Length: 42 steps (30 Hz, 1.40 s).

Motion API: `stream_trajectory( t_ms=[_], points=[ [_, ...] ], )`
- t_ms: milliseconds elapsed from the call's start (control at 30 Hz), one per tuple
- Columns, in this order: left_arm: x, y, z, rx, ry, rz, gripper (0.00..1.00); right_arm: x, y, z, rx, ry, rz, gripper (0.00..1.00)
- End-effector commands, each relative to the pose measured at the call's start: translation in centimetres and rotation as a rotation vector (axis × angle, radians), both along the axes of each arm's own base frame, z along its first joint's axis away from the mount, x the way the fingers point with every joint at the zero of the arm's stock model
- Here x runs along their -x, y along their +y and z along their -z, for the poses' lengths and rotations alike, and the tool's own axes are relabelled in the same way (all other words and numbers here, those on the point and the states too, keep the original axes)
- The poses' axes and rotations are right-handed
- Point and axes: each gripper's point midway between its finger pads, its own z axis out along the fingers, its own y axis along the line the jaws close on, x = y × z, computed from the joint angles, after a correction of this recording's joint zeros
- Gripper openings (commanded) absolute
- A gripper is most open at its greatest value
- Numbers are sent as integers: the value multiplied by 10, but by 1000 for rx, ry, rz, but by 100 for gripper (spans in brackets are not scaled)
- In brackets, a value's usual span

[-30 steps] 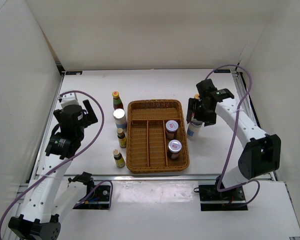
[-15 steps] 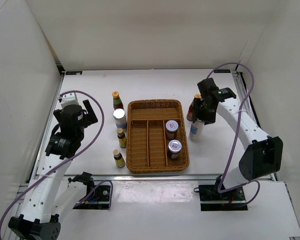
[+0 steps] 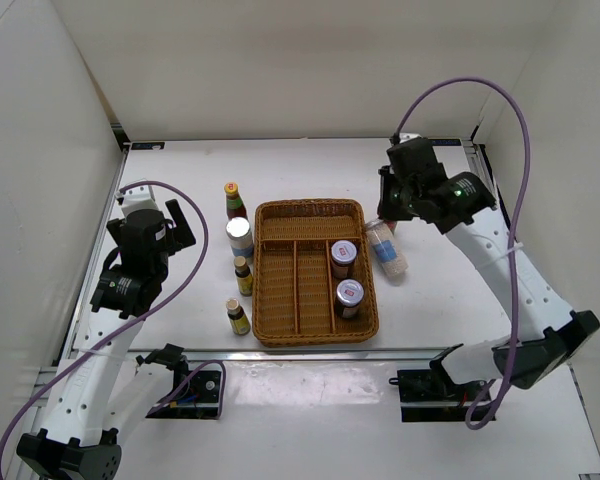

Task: Organize the condiment bottles

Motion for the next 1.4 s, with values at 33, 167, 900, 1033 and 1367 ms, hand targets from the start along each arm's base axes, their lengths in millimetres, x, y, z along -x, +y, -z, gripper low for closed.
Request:
stream_trajectory(
  t_ms=[33,167,900,1033,1367],
  points=[
    [0,2,-1,-10,-7,-8,100,-7,-9,33,68,56,36,41],
    [0,2,-1,-10,-7,-8,100,-7,-12,46,76,70,31,63],
    [1,2,3,-13,2,-8,100,-61,-67,123,2,157,73,80],
    [1,2,3,-13,2,-8,100,-69,-65,134,-13,170,109,80],
    [-1,2,6,-15,12,-8,100,-79,-67,115,22,110,167,79]
  ],
)
